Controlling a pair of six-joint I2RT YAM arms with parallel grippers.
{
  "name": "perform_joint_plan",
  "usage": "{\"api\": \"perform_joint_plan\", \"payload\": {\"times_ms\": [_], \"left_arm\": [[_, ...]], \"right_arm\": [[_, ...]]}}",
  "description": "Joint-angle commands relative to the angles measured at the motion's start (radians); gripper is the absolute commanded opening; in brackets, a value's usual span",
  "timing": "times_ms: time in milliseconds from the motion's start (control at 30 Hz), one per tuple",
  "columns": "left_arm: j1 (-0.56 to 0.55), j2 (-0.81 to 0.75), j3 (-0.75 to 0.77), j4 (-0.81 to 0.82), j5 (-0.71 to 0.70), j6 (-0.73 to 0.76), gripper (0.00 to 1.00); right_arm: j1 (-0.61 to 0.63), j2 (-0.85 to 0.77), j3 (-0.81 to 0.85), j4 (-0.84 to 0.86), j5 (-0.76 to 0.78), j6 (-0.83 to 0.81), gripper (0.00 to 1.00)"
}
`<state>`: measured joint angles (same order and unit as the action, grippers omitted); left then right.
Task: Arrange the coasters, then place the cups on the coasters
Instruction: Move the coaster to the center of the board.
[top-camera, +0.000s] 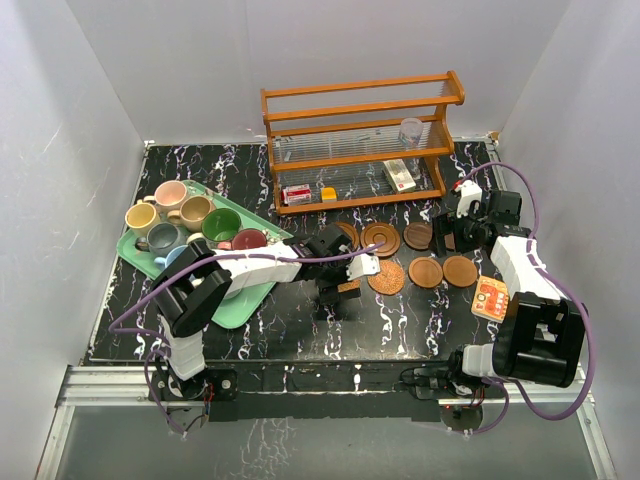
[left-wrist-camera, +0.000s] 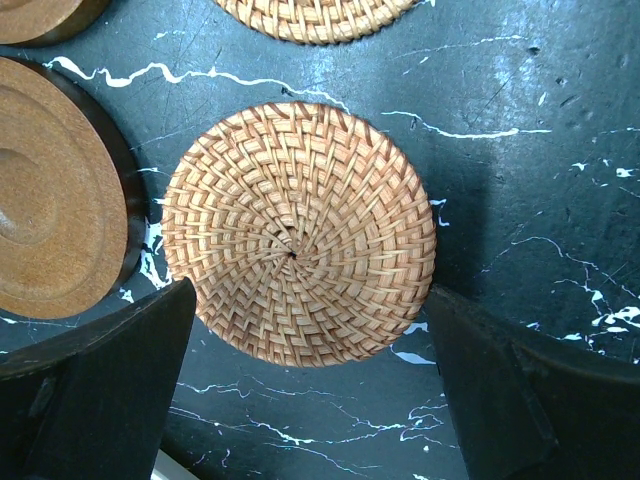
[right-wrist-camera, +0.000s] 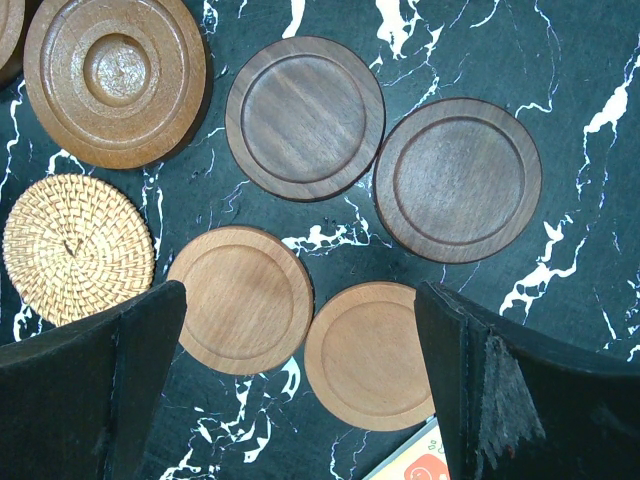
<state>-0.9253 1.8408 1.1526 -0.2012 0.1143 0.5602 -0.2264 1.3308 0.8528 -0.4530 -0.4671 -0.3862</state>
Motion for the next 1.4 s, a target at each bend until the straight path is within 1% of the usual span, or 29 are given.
{"api": "perform_joint_plan", "payload": {"times_ms": [0,333,433,633,767,933,1067,1200,1367], "left_arm": [[-0.005,0.004,0.024,-0.040,0.006,0.007,0.99],[-0.004,-0.081,0.062,-0.114,0.151,-0.019,0.99],[-0.004,-0.118,0.076,-0.142,0.170,-0.018,0.99],[0.018,-0.165,0.172,-0.245,0.111,0.000,0.99],[0.078,-0.190,0.235,-0.285,0.075,-0.030,0.99],[0.188,-0.223,0.297,-0.329,0.071,-0.084,0.99],[0.324,-0.255,0.326,-0.351,0.124,-0.134,0.99],[0.457,-0.304,0.315,-0.350,0.177,-0.177,0.99],[0.625,-0.379,0.281,-0.348,0.230,-0.222,0.99]], "right_arm": [[-0.004,-0.001,0.025,0.016,-0.008,-0.003,0.98],[-0.003,-0.002,0.038,0.012,0.010,0.000,0.98],[0.000,0.002,0.064,-0.024,0.020,-0.014,0.99],[0.029,0.007,0.147,-0.104,0.078,-0.045,0.98],[0.065,0.011,0.190,-0.131,0.094,-0.028,0.98],[0.157,0.019,0.228,-0.154,0.151,-0.009,0.98],[0.221,0.036,0.263,-0.189,0.177,-0.015,0.98],[0.271,0.060,0.279,-0.211,0.173,-0.034,0.98],[0.287,0.074,0.265,-0.198,0.152,-0.037,0.98]]}}
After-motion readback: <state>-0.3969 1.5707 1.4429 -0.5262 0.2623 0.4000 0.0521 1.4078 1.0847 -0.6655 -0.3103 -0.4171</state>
